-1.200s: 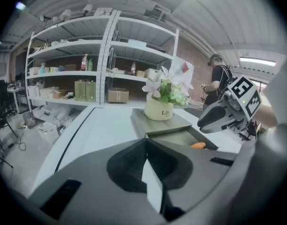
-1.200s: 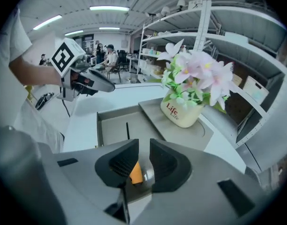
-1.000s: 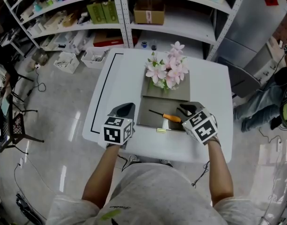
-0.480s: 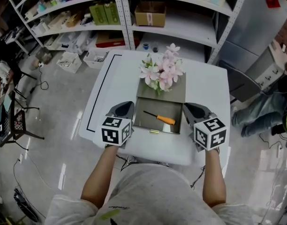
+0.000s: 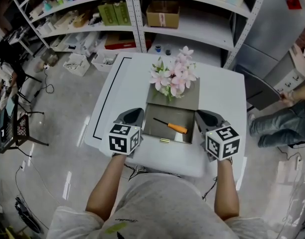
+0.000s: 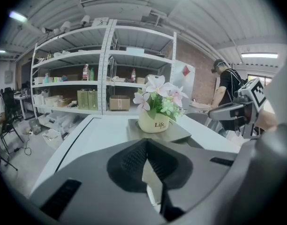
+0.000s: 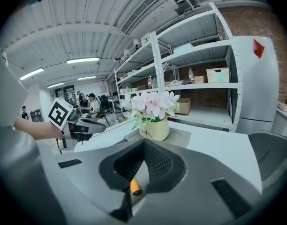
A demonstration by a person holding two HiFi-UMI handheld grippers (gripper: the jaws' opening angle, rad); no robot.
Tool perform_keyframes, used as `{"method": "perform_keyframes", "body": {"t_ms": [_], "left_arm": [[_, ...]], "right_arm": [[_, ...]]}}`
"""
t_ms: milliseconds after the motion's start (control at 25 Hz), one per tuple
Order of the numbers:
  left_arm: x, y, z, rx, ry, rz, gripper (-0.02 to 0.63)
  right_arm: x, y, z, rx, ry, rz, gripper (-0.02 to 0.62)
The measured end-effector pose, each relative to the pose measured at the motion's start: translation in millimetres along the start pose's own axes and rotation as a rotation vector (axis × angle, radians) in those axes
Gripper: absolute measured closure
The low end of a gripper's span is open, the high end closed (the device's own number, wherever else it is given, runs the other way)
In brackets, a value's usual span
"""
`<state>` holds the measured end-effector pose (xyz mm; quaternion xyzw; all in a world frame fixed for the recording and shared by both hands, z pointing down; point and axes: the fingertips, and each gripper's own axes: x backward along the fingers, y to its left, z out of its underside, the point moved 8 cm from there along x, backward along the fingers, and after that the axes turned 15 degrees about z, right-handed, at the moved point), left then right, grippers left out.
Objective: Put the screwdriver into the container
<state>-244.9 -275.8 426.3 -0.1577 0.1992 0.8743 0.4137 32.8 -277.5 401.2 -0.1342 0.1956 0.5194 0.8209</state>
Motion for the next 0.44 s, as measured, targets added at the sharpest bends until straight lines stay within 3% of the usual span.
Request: {"method": "perform_keyframes", "body": {"t_ms": [440], "left_arm": [[-1.1, 1.3, 1.5, 0.007, 0.006, 0.01, 0.604]], "right_arm": [[-3.3, 3.6, -0.3, 0.007, 0.009, -0.008, 0.591]]}}
